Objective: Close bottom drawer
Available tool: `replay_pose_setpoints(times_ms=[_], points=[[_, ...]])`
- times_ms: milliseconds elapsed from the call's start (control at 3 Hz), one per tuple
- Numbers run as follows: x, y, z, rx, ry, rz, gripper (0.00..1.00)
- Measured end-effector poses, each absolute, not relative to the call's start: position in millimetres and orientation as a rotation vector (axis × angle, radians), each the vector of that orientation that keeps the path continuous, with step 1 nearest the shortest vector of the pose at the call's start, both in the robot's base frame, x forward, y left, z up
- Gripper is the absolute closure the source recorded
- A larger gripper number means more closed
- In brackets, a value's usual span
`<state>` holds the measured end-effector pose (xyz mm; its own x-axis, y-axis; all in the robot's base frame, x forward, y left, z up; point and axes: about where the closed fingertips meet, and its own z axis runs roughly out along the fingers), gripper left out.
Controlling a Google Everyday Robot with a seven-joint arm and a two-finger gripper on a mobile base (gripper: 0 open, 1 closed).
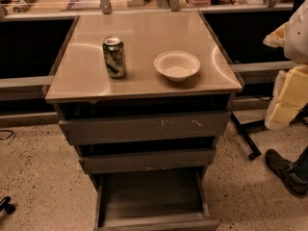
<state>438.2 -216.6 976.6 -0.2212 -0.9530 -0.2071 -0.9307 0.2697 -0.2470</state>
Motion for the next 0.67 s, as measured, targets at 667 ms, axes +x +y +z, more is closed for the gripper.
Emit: replay_pose_setpoints(times_ms=[667], points=[[439.0,-216.1,975.3,-1.72,2.223,-0.104,0.22]])
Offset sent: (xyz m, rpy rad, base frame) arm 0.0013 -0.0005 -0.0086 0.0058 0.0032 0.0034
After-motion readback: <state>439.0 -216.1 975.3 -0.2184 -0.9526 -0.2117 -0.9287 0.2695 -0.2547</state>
